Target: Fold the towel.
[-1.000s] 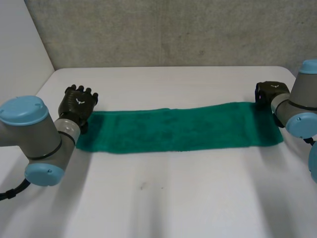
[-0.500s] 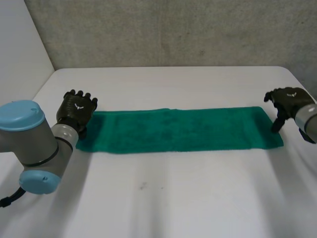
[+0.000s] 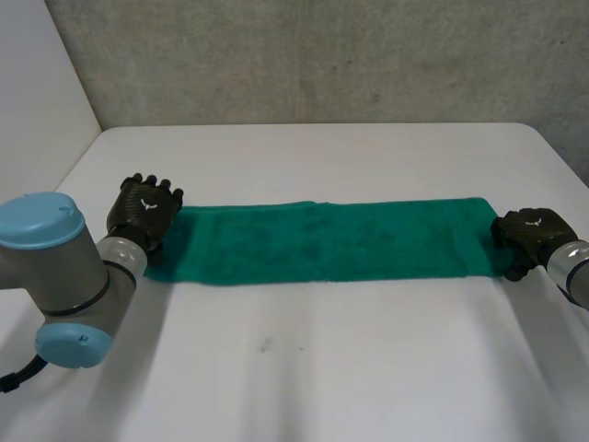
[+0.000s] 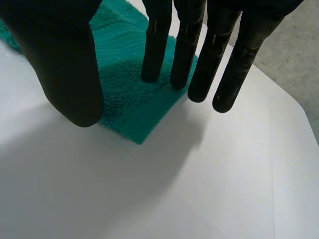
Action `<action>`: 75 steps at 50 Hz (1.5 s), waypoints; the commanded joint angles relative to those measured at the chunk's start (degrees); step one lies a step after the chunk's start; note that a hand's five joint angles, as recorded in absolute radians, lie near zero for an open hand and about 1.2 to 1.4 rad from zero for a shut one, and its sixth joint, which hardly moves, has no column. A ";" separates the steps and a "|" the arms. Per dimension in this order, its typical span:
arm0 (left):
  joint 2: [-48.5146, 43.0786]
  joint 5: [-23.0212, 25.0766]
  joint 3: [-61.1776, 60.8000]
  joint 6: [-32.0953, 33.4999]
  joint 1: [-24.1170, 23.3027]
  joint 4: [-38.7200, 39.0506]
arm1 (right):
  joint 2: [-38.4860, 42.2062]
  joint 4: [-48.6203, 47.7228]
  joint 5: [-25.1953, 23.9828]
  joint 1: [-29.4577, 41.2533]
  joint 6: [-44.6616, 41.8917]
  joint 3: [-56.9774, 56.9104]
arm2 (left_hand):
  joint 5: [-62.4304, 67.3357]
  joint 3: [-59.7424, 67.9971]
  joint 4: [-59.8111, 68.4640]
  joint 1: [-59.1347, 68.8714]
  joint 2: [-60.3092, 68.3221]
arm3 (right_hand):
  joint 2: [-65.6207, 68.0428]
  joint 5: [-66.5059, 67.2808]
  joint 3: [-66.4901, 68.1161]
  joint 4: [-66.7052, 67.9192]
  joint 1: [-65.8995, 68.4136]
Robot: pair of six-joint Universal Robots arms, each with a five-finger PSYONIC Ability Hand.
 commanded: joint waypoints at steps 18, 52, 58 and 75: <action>0.10 -0.09 -0.22 0.00 0.00 0.00 | 3.57 -2.43 6.52 -0.98 -0.20 -5.19 | -0.12 -0.97 -0.55 -0.98 -0.71 | 38.77 40.54 38.81 38.91 44.94; 1.69 -0.44 -1.01 -0.09 0.09 0.00 | 1.80 -7.80 -5.24 35.74 -9.78 -16.71 | -0.12 -0.97 -0.55 -0.98 -0.71 | 38.77 40.54 38.81 38.91 44.94; 2.04 -0.44 -1.01 -0.70 -0.08 0.09 | 10.42 -7.80 -8.32 42.43 -10.75 -18.03 | -0.12 -0.97 -0.55 -0.98 -0.71 | 38.77 40.54 38.81 38.91 44.94; -0.07 0.18 6.63 -10.54 -8.60 0.53 | -1.70 -5.60 8.47 31.01 8.74 -9.87 | 0.22 -0.63 -0.21 -0.64 -0.37 | -31.23 -29.46 -31.19 -31.09 -25.06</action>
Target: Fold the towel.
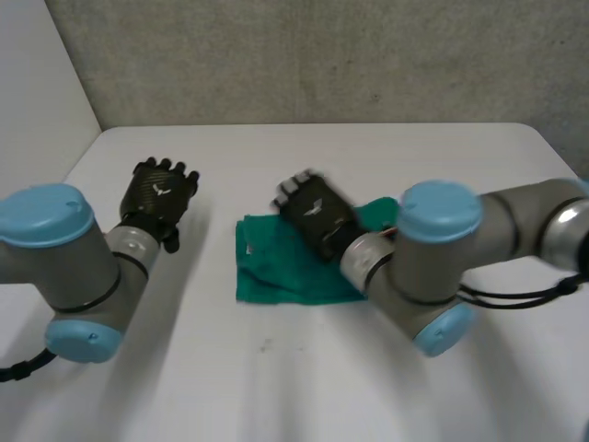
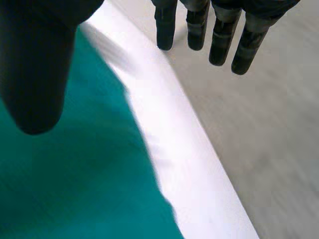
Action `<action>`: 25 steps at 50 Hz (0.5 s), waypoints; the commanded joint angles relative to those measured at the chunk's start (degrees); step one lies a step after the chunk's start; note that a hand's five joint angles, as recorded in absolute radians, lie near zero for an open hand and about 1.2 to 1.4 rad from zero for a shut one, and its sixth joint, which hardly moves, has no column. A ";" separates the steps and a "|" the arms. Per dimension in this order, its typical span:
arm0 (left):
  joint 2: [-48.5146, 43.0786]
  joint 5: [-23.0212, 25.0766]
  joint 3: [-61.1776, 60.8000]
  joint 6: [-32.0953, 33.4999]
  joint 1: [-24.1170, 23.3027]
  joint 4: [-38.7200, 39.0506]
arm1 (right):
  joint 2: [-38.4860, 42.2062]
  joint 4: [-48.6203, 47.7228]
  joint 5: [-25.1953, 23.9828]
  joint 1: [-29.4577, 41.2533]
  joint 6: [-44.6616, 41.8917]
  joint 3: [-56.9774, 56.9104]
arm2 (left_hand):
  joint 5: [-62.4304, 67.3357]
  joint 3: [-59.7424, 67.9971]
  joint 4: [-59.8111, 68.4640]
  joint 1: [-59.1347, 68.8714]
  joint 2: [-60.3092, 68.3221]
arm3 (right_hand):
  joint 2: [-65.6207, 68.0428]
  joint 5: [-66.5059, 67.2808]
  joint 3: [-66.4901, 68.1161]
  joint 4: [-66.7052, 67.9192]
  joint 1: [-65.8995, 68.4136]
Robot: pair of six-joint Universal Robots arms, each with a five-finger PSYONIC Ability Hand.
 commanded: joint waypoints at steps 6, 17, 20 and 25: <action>-5.77 0.53 10.61 -8.50 -9.88 -0.69 | -11.90 6.11 2.72 -15.25 19.43 16.78 | 0.72 -0.12 0.29 -0.13 0.14 | -2.69 -4.09 -2.43 -3.40 -1.37; -7.80 0.18 13.44 -9.30 -12.44 -3.41 | -8.39 5.94 2.46 -23.17 16.44 20.57 | 1.06 0.22 0.63 0.20 0.47 | 66.08 64.68 66.35 65.37 67.41; -7.45 0.09 12.82 -9.30 -12.35 -4.03 | -7.25 5.25 2.89 -22.90 15.47 18.56 | 1.06 0.22 0.63 0.20 0.47 | 67.31 65.91 67.57 66.60 68.63; -3.93 -1.84 9.48 -9.30 -11.12 -5.88 | -7.77 4.89 3.07 -20.63 15.38 13.37 | 0.73 -0.12 0.29 -0.13 0.14 | 67.31 65.91 67.57 66.60 68.63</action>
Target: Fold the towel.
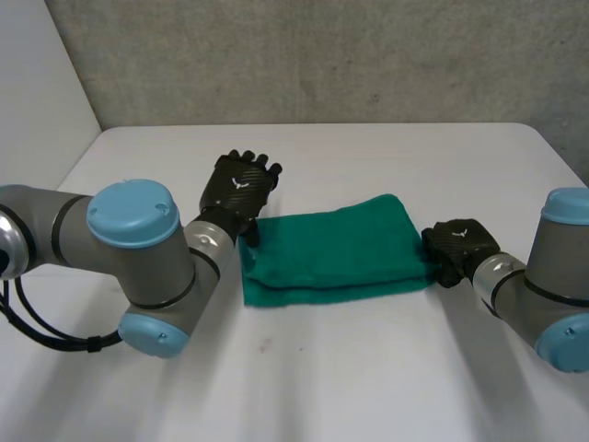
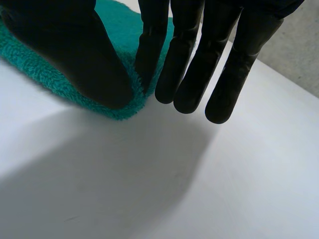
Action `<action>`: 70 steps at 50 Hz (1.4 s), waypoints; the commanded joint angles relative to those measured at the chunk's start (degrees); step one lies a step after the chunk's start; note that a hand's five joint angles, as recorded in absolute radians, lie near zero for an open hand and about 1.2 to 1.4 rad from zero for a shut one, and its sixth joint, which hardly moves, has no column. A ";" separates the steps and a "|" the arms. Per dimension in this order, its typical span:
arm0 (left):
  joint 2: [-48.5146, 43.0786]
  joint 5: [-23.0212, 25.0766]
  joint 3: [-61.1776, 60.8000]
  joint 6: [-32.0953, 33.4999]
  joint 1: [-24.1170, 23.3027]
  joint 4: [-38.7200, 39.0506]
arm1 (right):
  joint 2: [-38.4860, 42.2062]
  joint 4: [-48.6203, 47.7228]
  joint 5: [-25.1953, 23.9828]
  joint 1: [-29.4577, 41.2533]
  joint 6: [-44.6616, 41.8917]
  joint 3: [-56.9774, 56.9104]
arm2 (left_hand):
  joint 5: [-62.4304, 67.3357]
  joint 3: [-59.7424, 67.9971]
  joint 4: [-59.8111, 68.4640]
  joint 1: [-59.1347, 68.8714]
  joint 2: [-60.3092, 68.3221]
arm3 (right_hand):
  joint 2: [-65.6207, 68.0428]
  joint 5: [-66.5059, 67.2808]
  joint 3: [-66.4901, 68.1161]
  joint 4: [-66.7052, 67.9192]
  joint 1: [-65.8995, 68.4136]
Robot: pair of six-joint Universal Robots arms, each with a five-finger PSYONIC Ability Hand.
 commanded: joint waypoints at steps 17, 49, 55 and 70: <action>9.65 -9.73 -8.85 -1.14 4.21 -2.12 | 8.95 0.45 -11.40 28.64 0.29 -18.55 | -0.29 -1.13 -0.72 -1.14 -0.87 | 12.89 15.28 12.61 12.29 25.64; -10.04 -2.40 12.15 -26.37 0.08 -19.43 | 13.16 17.74 -1.91 15.55 22.35 -34.26 | 2.73 1.89 2.31 1.88 2.15 | -57.11 -54.72 -57.39 -57.71 -44.36; -9.78 -9.90 10.84 -24.70 1.14 -19.96 | 19.40 22.68 -2.00 15.99 22.00 -41.48 | 2.40 1.56 1.97 1.55 1.82 | -57.11 -54.72 -57.39 -57.71 -44.36; -3.98 -8.59 5.65 -16.96 0.08 -20.57 | 20.91 29.01 0.20 17.48 16.64 -49.13 | -0.12 -0.96 -0.55 -0.97 -0.70 | -57.11 -54.72 -57.39 -57.71 -44.36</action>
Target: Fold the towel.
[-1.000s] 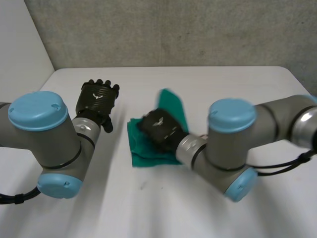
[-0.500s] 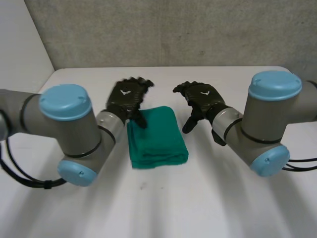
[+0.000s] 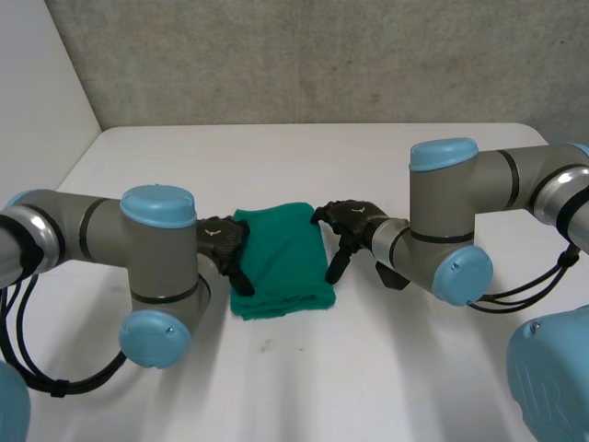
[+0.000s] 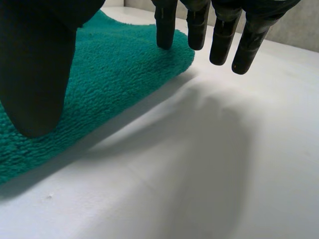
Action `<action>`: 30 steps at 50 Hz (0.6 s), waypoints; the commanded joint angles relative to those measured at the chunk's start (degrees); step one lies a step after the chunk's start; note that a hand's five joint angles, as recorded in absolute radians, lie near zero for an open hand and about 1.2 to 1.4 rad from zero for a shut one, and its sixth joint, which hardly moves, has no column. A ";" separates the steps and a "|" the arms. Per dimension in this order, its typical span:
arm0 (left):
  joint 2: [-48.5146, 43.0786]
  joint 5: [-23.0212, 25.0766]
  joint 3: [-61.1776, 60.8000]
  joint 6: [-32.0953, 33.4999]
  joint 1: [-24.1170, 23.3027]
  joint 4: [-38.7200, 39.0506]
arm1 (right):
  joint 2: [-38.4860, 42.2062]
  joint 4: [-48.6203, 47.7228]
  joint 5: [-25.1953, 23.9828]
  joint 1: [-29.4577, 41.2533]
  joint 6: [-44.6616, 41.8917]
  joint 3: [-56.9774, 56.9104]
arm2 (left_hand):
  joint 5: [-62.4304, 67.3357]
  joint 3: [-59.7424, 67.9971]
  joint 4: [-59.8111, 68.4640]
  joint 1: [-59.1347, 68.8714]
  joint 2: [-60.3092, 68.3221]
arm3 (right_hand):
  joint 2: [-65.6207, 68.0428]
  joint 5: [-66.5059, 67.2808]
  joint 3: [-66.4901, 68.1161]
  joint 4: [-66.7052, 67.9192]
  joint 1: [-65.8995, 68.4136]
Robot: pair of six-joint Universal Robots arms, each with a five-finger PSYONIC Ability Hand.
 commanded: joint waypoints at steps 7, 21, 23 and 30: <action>11.89 2.46 0.11 1.42 -0.48 0.24 | -12.65 -2.85 5.16 -0.71 -0.88 0.54 | -0.28 -1.13 -0.72 -0.96 -0.87 | -2.29 -3.30 -1.75 -2.94 -1.22; 31.69 5.62 3.81 -1.13 10.95 -6.70 | -39.29 -19.12 21.61 -8.00 -5.97 22.42 | -0.45 -1.30 -0.89 -1.12 -1.04 | -2.29 -3.30 -1.75 -2.94 -1.22; 32.56 6.49 3.63 -2.52 11.99 -9.32 | -40.26 -18.51 20.56 -8.27 -6.41 23.74 | -0.62 -1.47 -1.06 -1.29 -1.21 | -2.29 -3.30 -1.75 -2.94 -1.22; 33.53 7.20 1.53 -5.61 12.53 -11.80 | -42.11 -14.20 18.44 -8.80 -6.41 25.50 | -1.29 -2.14 -1.73 -1.96 -1.88 | -2.29 -3.30 -1.75 -2.94 -1.22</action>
